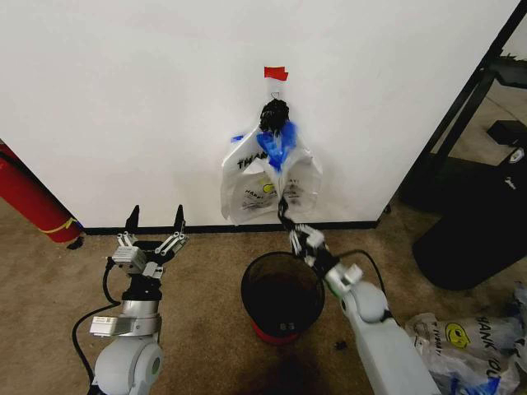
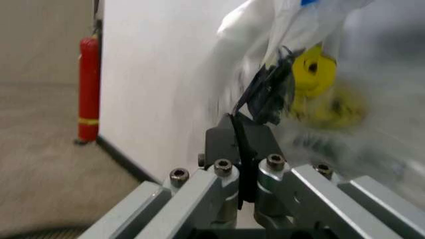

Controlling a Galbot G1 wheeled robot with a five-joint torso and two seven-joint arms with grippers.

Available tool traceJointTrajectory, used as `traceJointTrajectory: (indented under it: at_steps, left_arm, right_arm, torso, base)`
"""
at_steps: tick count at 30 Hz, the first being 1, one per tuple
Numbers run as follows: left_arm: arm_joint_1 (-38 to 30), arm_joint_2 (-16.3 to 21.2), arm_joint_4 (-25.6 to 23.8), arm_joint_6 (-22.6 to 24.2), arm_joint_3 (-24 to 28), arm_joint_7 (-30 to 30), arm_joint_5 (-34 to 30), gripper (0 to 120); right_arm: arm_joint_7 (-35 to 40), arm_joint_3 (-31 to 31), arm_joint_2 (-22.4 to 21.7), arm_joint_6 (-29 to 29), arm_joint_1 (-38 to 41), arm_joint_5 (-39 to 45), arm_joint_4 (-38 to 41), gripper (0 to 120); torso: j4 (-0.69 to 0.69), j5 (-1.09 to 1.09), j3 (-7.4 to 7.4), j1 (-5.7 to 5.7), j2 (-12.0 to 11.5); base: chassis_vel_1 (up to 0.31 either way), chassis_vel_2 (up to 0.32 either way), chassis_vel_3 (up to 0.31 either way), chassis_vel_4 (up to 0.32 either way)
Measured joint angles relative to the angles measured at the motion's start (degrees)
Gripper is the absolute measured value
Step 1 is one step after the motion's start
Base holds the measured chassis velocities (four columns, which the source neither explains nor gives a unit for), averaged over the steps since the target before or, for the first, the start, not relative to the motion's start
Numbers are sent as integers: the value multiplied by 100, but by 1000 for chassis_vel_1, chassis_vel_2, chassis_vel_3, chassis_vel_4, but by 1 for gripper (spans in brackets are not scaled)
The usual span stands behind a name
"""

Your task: Pick up the garbage bag from the wall and place it over the trash bin.

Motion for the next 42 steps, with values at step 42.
traceJointTrajectory:
  at_steps: [42]
  left_arm:
    - [-306, 587, 358, -412, 480, 741, -178, 100]
  right_arm:
    - [-95, 496, -267, 1183, -1199, 297, 731, 22]
  torso:
    - [0, -2, 1, 1, -1]
  base:
    - [0, 0, 0, 0]
